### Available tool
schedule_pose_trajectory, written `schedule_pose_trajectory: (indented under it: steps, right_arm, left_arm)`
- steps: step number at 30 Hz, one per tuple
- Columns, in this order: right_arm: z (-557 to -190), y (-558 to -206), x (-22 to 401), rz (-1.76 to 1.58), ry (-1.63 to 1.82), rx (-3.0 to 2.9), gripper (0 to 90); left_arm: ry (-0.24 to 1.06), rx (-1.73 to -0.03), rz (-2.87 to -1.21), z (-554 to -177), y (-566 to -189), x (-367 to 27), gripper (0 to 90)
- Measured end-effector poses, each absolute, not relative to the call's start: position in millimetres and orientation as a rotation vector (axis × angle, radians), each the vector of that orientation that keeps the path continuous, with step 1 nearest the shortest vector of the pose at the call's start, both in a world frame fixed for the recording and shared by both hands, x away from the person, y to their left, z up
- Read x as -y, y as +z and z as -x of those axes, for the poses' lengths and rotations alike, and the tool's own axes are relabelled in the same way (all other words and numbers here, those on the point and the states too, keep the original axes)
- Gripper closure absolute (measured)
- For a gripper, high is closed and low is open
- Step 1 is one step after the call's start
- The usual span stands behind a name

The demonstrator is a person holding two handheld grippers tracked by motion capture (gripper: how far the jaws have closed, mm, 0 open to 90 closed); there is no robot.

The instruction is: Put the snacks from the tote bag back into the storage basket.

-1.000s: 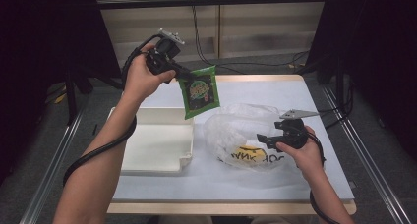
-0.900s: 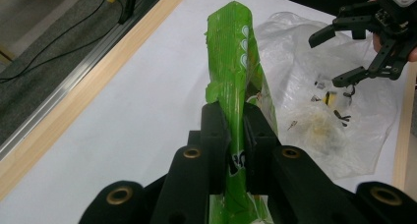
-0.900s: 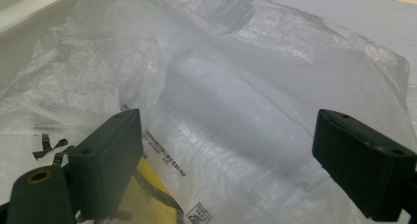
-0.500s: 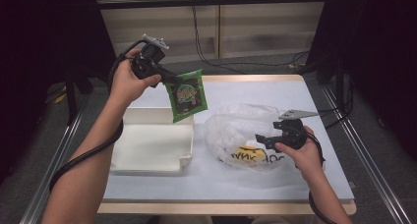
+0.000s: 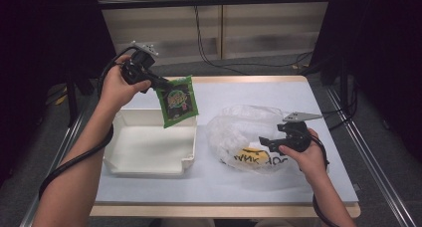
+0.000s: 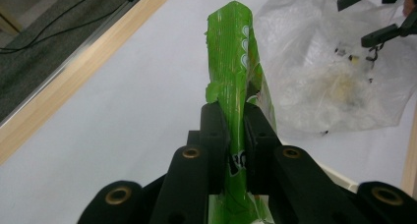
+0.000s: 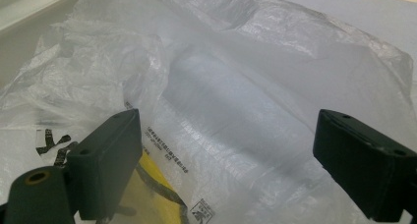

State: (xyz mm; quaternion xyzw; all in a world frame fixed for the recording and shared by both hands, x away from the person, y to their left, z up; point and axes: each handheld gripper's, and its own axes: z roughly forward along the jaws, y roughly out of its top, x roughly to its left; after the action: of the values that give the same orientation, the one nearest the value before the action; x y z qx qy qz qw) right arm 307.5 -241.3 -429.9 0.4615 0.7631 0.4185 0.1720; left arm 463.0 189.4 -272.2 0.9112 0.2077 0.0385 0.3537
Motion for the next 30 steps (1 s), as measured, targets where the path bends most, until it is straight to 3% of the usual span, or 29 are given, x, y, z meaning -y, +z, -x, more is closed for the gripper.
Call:
schedule_pose_trajectory:
  steps: [30]
  right_arm:
    - [-309,-435,241,-1.325,1.194,-2.175,11.2]
  left_arm:
    - [0.052,-0.565,-2.414,-483,-320,-207,80.7]
